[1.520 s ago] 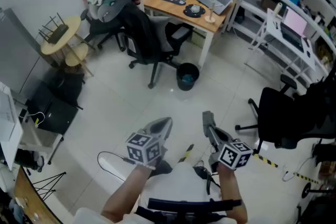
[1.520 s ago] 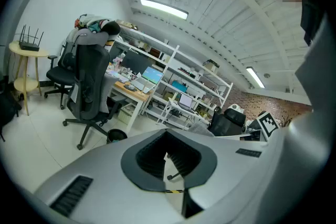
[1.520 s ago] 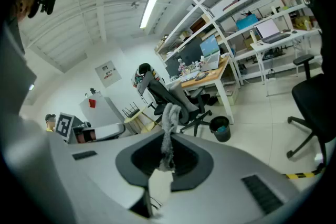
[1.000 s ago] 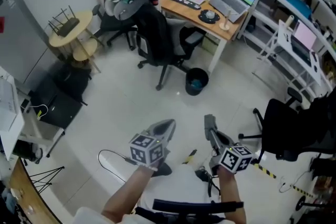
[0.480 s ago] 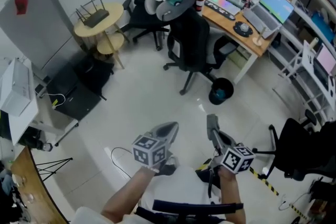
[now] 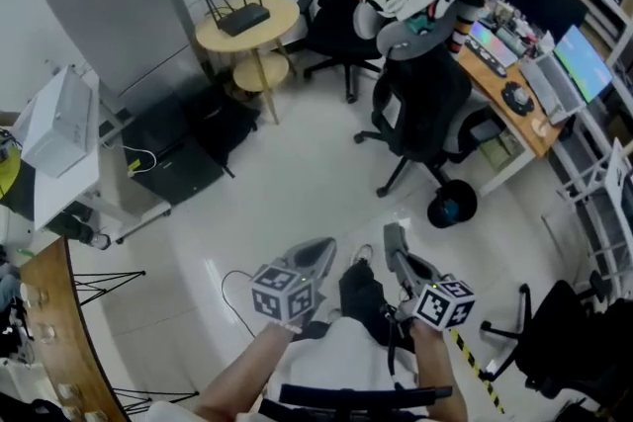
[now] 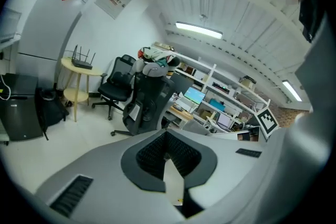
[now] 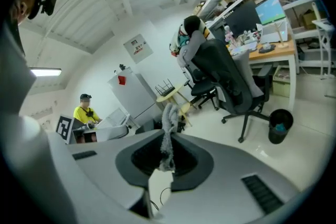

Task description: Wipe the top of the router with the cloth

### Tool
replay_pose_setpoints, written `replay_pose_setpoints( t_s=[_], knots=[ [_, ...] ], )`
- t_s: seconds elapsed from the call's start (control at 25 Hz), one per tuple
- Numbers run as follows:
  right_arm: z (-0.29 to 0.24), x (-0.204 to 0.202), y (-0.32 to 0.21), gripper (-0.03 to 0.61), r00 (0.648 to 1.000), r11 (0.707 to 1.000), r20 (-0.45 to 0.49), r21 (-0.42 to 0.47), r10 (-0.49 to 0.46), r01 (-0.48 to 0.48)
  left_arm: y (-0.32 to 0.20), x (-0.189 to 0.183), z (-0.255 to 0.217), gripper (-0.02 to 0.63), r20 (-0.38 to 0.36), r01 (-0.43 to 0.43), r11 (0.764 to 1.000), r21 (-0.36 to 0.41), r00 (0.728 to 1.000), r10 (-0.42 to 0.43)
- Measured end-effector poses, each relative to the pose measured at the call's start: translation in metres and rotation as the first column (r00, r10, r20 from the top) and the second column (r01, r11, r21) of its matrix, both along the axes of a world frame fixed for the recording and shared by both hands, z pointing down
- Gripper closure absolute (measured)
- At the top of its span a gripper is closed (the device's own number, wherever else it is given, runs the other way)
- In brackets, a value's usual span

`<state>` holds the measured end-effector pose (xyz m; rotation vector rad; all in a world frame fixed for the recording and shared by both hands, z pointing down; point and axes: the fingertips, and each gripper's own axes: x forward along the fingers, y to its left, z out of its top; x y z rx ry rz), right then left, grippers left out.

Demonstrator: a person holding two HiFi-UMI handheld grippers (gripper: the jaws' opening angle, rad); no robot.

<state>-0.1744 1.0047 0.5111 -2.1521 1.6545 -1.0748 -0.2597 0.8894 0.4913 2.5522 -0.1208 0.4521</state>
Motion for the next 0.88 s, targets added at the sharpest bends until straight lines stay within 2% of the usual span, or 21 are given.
replay_pose_setpoints(
  t_s=[0.2, 0.44, 0.88],
  knots=[
    [0.006, 0.006, -0.078, 0.544, 0.989, 0.989, 0.031, 0.026, -0.145, 0.144, -0.054, -0.004, 0.005, 0.615, 0.02, 0.119, 0.993, 0.012, 0.993, -0.119],
    [0.009, 0.031, -0.176, 0.545, 0.956, 0.956, 0.052, 0.05, -0.29, 0.288, -0.13, 0.011, 0.009, 0.615, 0.035, 0.255, 0.967, 0.018, 0.966, -0.255],
    [0.004, 0.114, -0.31, 0.545, 0.919, 0.919, 0.052, 0.062, -0.392, 0.389, -0.254, 0.092, 0.003, 0.615, 0.042, 0.338, 0.94, 0.035, 0.94, -0.34]
  ],
)
